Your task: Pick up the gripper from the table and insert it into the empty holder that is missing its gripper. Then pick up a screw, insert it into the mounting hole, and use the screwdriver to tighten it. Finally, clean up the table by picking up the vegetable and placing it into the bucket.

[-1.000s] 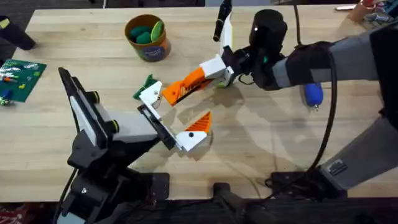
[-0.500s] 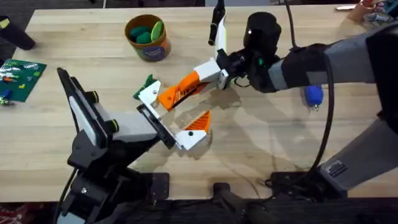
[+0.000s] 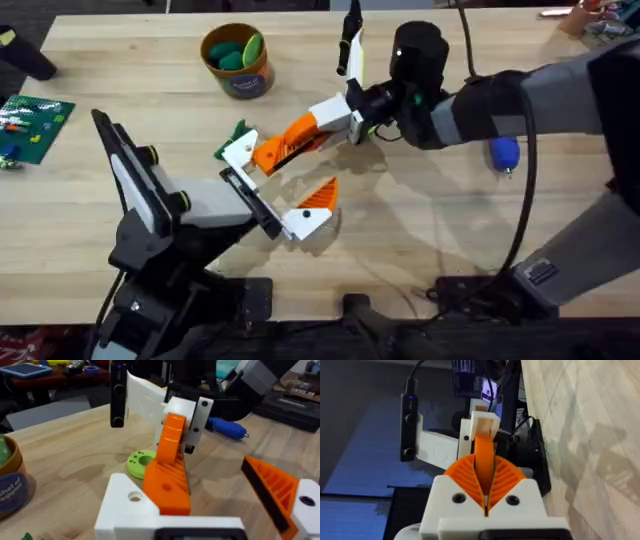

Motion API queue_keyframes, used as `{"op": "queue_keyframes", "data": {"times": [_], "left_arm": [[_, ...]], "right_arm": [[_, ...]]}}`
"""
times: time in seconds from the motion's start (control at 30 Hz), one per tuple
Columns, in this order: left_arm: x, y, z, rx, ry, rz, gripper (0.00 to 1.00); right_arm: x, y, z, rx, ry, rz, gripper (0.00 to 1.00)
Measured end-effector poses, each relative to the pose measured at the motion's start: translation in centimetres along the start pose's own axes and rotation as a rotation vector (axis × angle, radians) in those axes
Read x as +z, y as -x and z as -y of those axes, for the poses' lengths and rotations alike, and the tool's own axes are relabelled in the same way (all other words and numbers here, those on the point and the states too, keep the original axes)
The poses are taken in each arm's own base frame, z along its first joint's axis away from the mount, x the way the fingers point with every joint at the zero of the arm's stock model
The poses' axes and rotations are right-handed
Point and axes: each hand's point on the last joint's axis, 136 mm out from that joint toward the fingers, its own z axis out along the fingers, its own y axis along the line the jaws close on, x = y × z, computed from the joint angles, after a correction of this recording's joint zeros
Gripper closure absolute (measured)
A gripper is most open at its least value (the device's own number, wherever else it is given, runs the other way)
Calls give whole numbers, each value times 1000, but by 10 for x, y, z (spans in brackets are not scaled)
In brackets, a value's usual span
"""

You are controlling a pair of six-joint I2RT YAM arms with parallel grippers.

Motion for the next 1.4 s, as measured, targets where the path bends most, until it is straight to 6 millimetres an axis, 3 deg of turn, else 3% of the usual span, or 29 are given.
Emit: {"op": "queue_keyframes", "data": {"times": [0.5, 0.93, 1.4], "left_arm": [[0, 0, 3, -3, -17, -1, 14], [0, 0, 1, -19, -4, -1, 14], [0, 0, -5, -52, 29, -1, 14]], "right_arm": [[4, 17, 2, -22, -19, 43, 977], [25, 13, 4, -2, -32, 32, 977], [32, 20, 9, 33, -69, 22, 977]]}}
